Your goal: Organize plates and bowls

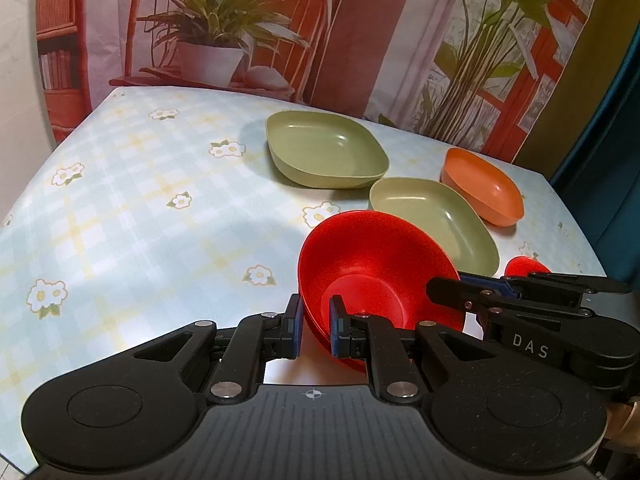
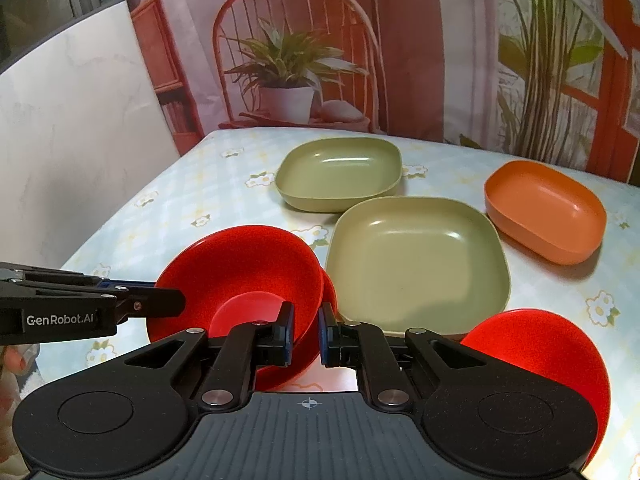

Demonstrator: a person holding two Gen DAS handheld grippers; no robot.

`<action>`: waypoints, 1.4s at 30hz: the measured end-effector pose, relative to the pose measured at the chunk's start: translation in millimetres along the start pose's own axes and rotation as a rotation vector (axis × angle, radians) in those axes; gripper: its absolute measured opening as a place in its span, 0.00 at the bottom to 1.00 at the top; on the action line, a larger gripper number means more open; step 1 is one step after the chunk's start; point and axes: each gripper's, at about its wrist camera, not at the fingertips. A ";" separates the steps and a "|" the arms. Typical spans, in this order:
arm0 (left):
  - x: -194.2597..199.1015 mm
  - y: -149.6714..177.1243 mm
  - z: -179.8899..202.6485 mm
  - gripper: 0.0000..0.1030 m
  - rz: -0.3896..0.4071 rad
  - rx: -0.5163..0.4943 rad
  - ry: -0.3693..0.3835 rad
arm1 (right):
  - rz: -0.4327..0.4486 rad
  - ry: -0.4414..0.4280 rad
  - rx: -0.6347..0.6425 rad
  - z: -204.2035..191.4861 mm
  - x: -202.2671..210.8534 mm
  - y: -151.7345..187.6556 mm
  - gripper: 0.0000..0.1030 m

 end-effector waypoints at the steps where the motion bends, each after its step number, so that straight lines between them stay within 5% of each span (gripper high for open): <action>1: -0.6 0.1 0.1 0.14 -0.001 -0.001 0.000 | 0.002 0.004 0.007 -1.3 0.0 0.2 0.11; 29: 4.8 4.9 -1.1 0.14 0.020 0.018 -0.026 | 0.033 0.061 0.035 -0.1 7.9 7.9 0.20; 42: 8.9 -5.4 36.7 0.14 0.041 -0.051 0.043 | 0.159 0.116 -0.042 40.8 50.0 20.7 0.21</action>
Point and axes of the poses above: each gripper's, at about its wrist camera, not at the fingertips, and x roughly against the way its jaws point, z to its right, y to its underside, and after that the axes turned 1 degree about x, right-handed
